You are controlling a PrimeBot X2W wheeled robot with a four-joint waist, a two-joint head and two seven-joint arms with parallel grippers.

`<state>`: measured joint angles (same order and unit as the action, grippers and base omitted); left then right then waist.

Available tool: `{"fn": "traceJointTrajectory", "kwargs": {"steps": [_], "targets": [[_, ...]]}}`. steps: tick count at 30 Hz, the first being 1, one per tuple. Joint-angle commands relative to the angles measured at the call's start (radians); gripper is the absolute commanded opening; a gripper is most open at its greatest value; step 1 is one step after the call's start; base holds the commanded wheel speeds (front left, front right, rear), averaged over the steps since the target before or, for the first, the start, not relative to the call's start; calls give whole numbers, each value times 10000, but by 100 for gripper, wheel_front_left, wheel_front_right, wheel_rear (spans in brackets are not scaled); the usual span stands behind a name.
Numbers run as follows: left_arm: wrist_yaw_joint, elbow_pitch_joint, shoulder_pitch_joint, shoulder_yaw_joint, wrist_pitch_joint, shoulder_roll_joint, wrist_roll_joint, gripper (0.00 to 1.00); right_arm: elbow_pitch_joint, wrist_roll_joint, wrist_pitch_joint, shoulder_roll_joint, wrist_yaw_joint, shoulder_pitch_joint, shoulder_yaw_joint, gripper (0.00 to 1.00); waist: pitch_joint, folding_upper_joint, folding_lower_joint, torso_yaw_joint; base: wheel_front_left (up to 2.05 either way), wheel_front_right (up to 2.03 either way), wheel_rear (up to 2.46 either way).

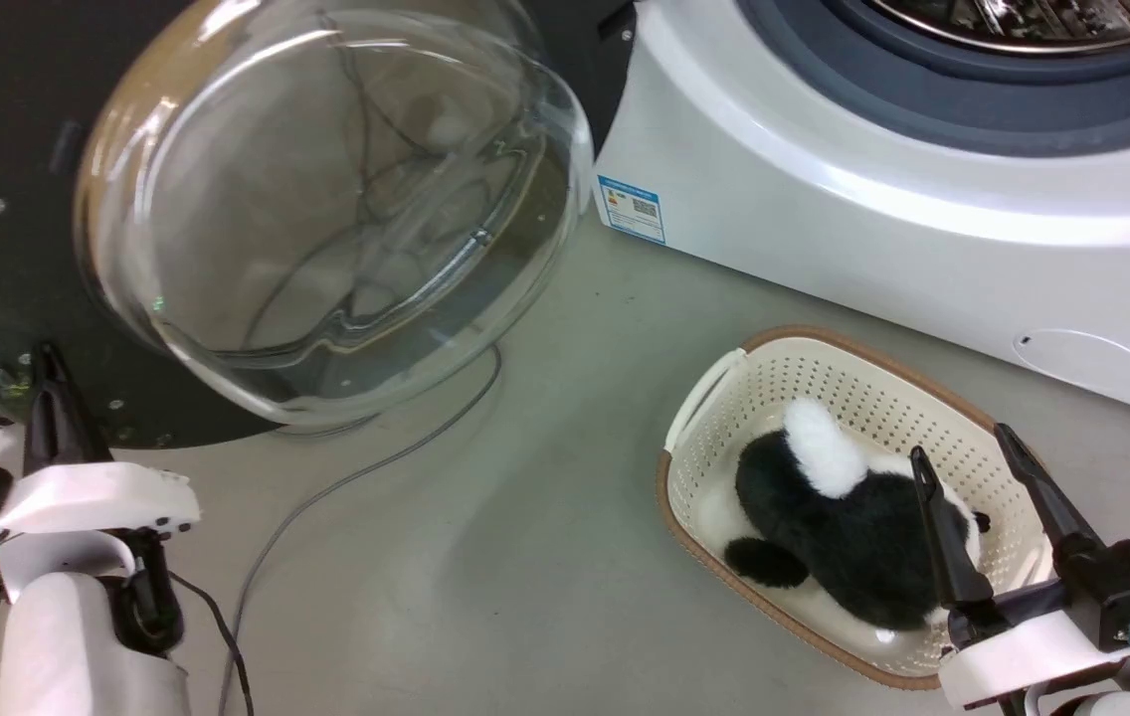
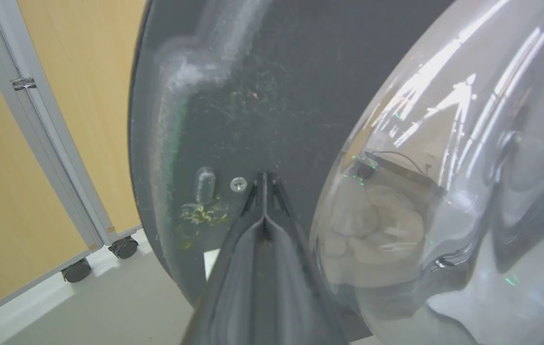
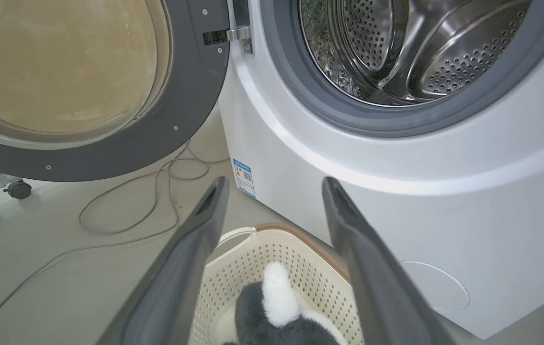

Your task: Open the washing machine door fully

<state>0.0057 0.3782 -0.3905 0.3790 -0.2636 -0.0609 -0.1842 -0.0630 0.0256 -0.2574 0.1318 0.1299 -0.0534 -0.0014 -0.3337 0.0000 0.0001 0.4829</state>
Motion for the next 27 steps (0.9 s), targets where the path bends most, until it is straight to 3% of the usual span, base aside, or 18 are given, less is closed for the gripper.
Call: {"fn": "traceJointTrajectory", "kwargs": {"steps": [1, 16, 27], "targets": [[-90, 238, -311, 273, 18, -75, 109, 0, 38, 4, -44, 59, 8, -170, 0, 100, -59, 0, -1, -106, 0, 0, 0], [-550, 1087, -1055, 1304, 18, -287, 737, 0, -65, 2, -44, -45, 8, -208, -49, 100, 159, 0, -1, -501, 0, 0, 0], [-866, 72, 80, 1185, 18, -216, 1383, 0, -149, -83, -44, -523, 8, 108, -135, 100, 1387, 0, -1, -906, 0, 0, 0]]}}
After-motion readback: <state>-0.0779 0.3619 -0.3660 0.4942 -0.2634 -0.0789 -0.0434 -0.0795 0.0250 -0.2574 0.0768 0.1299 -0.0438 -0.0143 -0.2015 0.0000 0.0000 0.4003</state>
